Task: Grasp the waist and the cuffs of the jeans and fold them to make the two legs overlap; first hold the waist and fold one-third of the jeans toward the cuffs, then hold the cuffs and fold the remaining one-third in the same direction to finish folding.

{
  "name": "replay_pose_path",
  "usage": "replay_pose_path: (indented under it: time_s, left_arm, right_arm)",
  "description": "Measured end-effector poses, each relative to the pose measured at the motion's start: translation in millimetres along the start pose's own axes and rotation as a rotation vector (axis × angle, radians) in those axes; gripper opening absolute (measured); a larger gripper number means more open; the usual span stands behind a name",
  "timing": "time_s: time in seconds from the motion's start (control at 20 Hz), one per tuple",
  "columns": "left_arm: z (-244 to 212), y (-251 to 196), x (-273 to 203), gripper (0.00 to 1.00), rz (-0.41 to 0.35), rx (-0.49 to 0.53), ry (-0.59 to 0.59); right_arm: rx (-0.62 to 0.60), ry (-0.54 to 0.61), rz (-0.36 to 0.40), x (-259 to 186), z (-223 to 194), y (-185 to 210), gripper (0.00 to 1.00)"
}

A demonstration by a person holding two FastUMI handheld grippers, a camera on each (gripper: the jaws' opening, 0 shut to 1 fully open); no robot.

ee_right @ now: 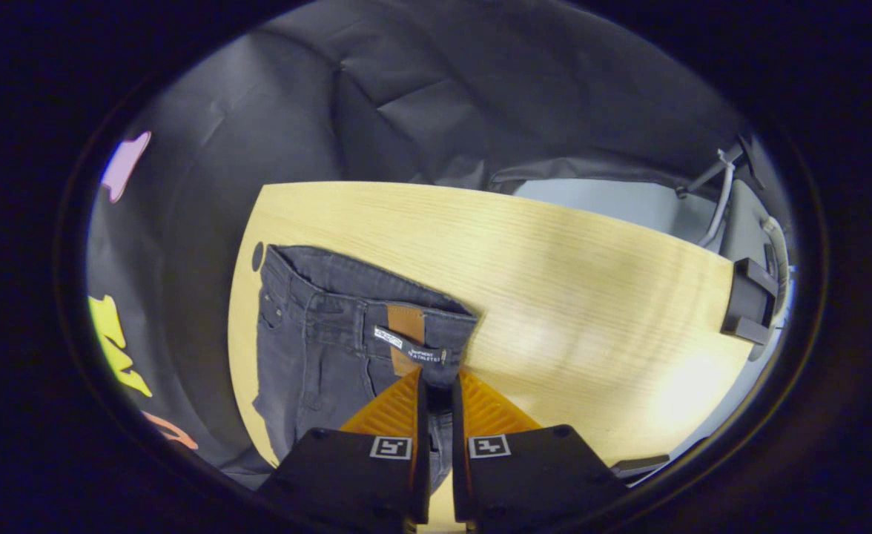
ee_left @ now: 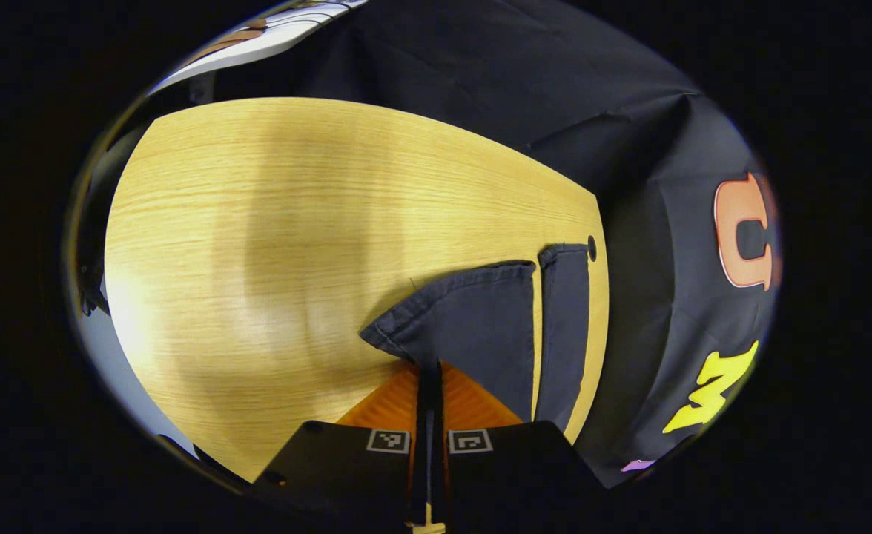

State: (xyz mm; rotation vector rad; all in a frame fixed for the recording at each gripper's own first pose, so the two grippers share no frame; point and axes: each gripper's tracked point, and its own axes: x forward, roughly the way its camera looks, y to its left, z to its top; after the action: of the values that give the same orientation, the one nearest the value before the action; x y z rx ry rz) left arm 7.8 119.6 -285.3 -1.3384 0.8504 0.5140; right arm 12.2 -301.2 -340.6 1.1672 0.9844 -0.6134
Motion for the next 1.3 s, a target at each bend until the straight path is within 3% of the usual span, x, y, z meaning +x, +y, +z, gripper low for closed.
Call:
replay_pose_path:
  time_s: [0.15,0.2,0.35,0.7,0.75,1.0,1.05,1.3]
  left_arm:
    - [0.6,-13.1,-21.6,0.04,-0.033,-0.015,0.025]
    - [-0.4,-18.3,-28.3,0.00,-0.041,-0.021,0.035]
    - [1.2,-35.7,-42.9,0.04,-0.051,-0.016,0.059]
    - [22.3,-101.9,-51.9,0.04,-0.065,0.029,0.119]
    - [25.7,-112.7,-50.1,0.04,-0.065,0.039,0.130]
    - [36.7,-171.0,-32.9,0.04,-0.058,0.129,0.167]
    - [39.9,-181.7,-25.4,0.04,-0.055,0.148,0.169]
    - [52.3,-221.2,27.8,0.04,-0.017,0.167,0.196]
  right_arm:
    - [-0.016,0.000,0.055,-23.9,-0.4,8.7,0.17]
    - [-0.022,0.002,0.071,-33.0,-1.0,14.1,0.13]
    - [-0.056,0.001,0.122,-58.7,0.2,35.3,0.13]
    - [-0.112,0.014,0.222,-98.9,10.3,108.6,0.13]
    - [-0.126,0.016,0.233,-102.6,11.7,121.2,0.09]
    - [-0.173,0.018,0.257,-99.0,23.1,177.7,0.17]
    - [-0.177,0.016,0.262,-95.5,26.5,190.7,0.13]
    - [-0.190,0.010,0.261,-57.7,48.7,243.4,0.13]
